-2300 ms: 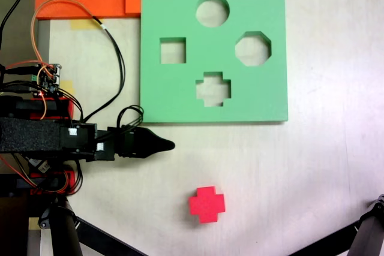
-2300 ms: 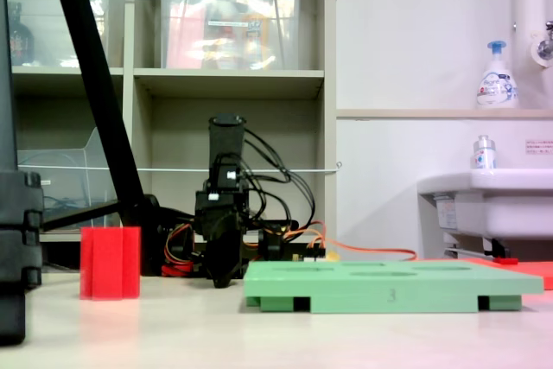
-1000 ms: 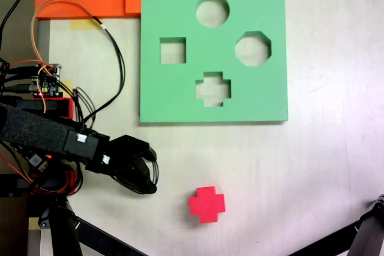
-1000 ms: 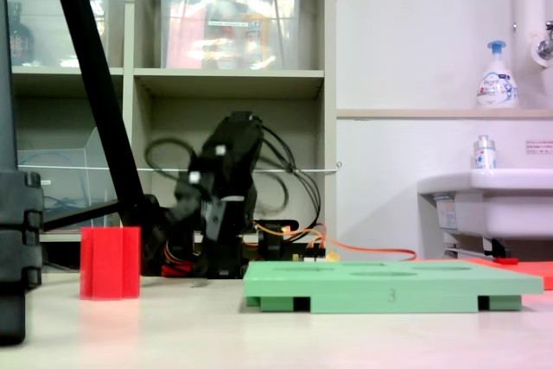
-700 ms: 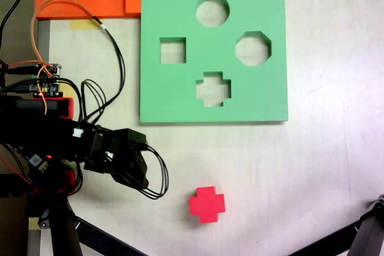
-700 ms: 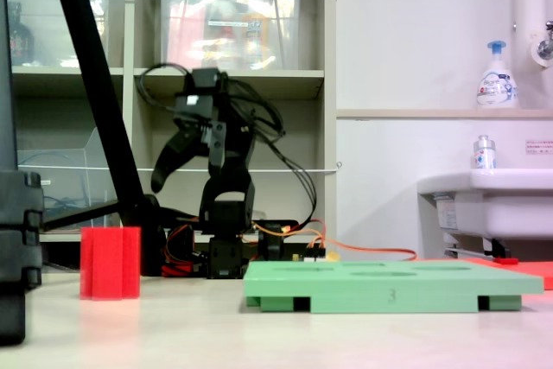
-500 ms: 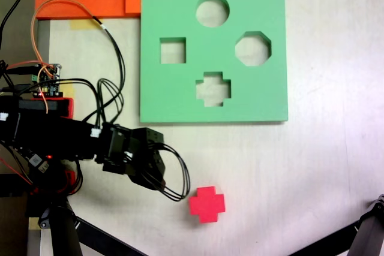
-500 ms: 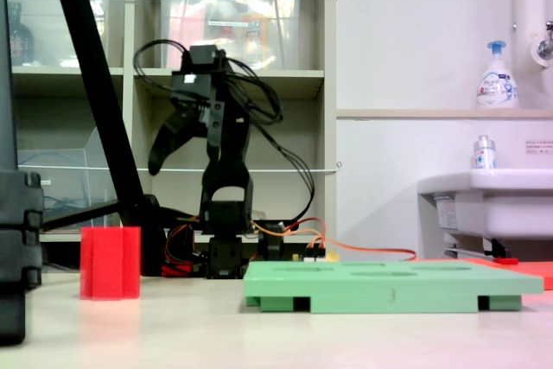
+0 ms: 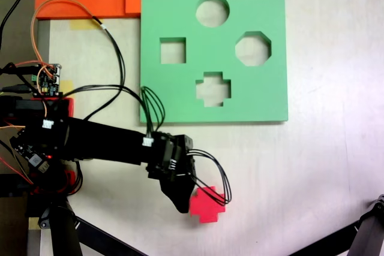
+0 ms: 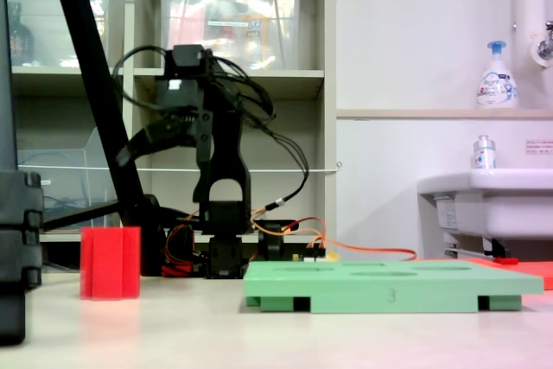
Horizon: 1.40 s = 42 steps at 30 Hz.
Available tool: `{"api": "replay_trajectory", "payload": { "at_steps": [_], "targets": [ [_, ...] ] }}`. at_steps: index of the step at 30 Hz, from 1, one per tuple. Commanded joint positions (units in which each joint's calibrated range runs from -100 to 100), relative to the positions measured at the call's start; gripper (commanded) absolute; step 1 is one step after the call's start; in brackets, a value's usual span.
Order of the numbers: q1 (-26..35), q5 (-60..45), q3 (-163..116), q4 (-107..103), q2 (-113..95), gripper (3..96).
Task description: Put the cross columnar block into the corresponding hole
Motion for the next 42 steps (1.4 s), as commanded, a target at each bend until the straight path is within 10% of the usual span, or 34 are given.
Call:
{"api": "replay_trajectory", "payload": {
  "at_steps": [1,42],
  "targets": [
    [0.10,-0.54,3.45,-3.13,1.08,89.5],
    [-4.98,-4.84,17.31,1.20,43.81,86.2]
  ]
}}
